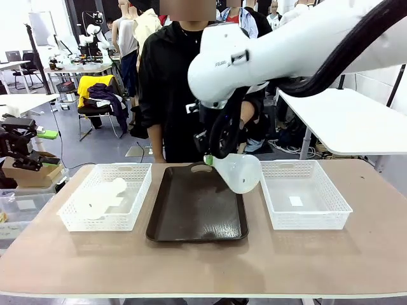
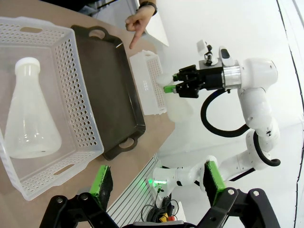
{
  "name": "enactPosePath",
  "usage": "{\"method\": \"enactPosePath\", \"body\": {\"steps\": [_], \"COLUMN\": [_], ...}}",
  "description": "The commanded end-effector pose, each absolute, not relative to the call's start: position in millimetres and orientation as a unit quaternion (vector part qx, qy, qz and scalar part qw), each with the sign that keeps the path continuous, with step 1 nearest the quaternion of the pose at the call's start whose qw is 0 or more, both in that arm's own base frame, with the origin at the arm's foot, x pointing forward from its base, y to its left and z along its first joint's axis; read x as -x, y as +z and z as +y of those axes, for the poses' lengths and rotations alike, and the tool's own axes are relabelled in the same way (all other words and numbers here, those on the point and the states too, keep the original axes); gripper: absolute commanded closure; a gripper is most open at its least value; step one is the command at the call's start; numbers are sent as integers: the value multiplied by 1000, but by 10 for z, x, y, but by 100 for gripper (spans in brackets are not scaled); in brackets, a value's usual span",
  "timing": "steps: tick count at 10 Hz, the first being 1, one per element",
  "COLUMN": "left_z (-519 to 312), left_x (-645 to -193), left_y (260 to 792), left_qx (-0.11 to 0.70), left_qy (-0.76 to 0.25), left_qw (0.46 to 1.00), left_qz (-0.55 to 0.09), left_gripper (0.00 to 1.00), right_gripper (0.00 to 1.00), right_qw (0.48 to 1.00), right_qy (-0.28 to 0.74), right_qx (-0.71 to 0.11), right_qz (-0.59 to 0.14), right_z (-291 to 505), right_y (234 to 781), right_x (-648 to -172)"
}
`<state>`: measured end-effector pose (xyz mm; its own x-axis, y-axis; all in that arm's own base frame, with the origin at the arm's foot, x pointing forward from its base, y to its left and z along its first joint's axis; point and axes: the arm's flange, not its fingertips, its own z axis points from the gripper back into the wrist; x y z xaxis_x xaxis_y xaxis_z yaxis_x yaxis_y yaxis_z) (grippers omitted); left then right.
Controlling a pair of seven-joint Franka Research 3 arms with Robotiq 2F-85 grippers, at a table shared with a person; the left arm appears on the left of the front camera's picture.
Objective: Prepare the laboratory tools.
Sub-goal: While moving the picked Big flask to the Handle tray indicated by the person, stop as directed by the person.
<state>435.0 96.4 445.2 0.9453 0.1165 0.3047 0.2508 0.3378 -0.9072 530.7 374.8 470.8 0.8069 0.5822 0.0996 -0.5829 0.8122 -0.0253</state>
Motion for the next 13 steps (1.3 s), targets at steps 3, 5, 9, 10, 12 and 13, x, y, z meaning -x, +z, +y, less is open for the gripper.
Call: {"method": "enactPosePath", "body": {"steps": [3,5,9,10,12,13], "left_z": [974,974,974,974,974,974], "left_x": [-4341,-4341,-4341,-4341,-4341,-4341], "left_y": [4458,4458,4458,4458,4458,4458], "left_qx": [573,573,573,573,573,573], "left_qy": [-48,-48,-48,-48,-48,-48], "left_qw": [801,801,801,801,801,801], "left_qz": [-166,-166,-166,-166,-166,-166], "left_gripper": [0,0,0,0,0,0], "right_gripper": [100,100,100,100,100,100], "right_qw": [947,944,949,951,954,952], "right_qy": [320,327,310,306,295,303], "right_qx": [7,-29,-51,-49,-51,-48], "right_qz": [-38,-34,-6,1,10,-7], "right_z": [4192,4331,4442,4452,4457,4369], "right_y": [4470,4275,3983,3924,3805,3806], "right_x": [-5634,-5783,-6105,-6175,-6229,-6086]}}
